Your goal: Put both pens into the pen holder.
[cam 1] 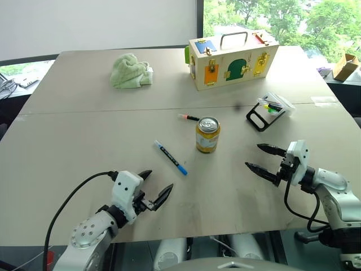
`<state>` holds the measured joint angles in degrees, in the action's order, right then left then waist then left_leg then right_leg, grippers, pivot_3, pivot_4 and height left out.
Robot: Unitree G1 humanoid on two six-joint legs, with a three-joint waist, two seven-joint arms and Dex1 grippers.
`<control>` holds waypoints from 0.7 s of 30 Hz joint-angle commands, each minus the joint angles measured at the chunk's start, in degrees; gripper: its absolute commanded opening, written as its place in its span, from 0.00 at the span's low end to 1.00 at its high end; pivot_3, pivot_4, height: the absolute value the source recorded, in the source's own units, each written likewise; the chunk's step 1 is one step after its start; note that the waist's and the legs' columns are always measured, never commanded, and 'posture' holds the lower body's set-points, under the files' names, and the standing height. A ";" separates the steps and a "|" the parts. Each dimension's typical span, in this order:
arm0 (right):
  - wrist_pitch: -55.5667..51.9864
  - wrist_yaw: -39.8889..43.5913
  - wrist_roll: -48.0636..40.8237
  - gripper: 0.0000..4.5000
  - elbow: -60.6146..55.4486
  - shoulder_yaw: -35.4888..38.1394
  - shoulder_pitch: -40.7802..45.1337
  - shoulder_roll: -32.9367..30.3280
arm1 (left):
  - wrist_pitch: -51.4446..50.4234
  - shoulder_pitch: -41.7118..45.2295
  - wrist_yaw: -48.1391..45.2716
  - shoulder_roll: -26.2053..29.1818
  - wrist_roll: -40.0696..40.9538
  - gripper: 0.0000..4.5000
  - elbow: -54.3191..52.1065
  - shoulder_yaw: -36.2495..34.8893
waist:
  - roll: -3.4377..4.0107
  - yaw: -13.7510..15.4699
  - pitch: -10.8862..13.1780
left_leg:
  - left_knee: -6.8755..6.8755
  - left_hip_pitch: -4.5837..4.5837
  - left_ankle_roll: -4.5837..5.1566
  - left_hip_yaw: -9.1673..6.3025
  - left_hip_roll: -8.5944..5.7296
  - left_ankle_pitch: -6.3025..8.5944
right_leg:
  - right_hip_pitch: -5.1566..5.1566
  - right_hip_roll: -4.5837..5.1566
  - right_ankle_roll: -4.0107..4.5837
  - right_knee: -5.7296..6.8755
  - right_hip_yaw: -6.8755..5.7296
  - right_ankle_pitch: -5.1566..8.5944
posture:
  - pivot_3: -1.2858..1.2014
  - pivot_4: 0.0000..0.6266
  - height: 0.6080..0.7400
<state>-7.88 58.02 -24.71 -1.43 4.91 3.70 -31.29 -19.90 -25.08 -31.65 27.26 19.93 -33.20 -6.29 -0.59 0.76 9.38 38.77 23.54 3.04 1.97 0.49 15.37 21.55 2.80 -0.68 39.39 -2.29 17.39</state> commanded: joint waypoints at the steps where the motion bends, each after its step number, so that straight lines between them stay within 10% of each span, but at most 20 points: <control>1: 1.57 0.19 0.24 1.00 -0.77 0.54 0.33 -0.55 | 0.31 -0.89 -0.42 0.37 0.55 1.00 -2.37 -0.42 | 0.00 0.00 0.00 | 0.00 0.00 0.00 0.00 0.00 0.00 | 0.00 0.00 0.00 0.00 0.00 0.00 | 0.52 0.24 1.00; 21: -5.55 -3.32 2.72 1.00 -2.47 -0.79 0.39 -1.77 | 1.14 -1.53 -2.23 -0.57 3.59 1.00 -2.07 -0.35 | 0.00 0.00 0.00 | 0.00 0.01 0.00 0.00 0.00 0.00 | 0.00 0.01 0.01 -0.01 0.00 0.00 | 0.52 0.24 1.00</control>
<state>-12.61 54.58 -21.48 -1.52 4.13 3.31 -32.23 -19.56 -26.78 -34.00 26.84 22.77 -33.20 -6.26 -0.59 0.76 9.38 38.77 23.55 3.04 1.97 0.49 15.38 21.56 2.81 -0.67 39.39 -2.29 17.39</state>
